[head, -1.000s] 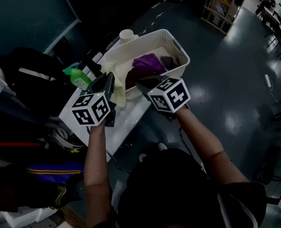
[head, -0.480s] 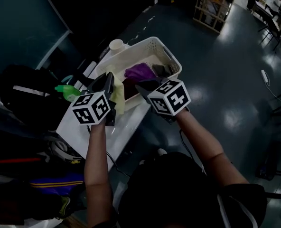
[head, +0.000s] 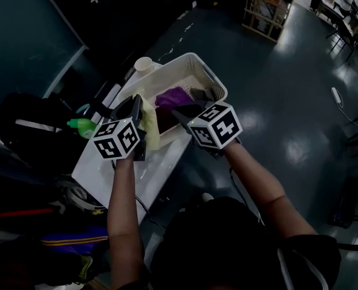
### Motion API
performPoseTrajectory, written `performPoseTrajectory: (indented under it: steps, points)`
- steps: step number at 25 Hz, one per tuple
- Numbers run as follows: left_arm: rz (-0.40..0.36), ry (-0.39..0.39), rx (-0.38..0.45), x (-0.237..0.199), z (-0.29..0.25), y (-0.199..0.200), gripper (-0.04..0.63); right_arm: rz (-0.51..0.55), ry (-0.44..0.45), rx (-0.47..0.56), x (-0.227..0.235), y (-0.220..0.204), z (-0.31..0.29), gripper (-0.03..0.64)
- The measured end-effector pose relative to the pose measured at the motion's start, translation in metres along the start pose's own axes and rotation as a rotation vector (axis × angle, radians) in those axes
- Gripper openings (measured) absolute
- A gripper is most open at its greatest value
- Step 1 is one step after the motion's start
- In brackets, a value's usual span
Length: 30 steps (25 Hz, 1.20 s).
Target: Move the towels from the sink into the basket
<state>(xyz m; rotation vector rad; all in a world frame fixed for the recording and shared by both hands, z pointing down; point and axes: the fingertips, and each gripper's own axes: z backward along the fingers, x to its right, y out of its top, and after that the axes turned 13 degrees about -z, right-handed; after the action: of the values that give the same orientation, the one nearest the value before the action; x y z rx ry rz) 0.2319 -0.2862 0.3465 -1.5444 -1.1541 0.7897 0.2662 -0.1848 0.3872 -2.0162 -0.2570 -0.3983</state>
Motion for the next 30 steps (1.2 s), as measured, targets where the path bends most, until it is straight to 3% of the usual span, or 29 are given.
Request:
performPoseTrajectory:
  steps: [24, 27, 30]
  points:
    - [-0.033, 0.108, 0.110, -0.022, 0.006, 0.043, 0.014, 0.006, 0.025, -0.002, 0.005, 0.003, -0.002, -0.002]
    - [-0.041, 0.093, 0.088, -0.020, 0.004, 0.039, 0.014, 0.003, 0.027, -0.005, 0.004, 0.001, -0.004, -0.002]
    - [-0.057, 0.061, 0.006, -0.015, -0.005, 0.016, 0.014, 0.000, 0.028, -0.012, 0.004, -0.001, -0.007, -0.002]
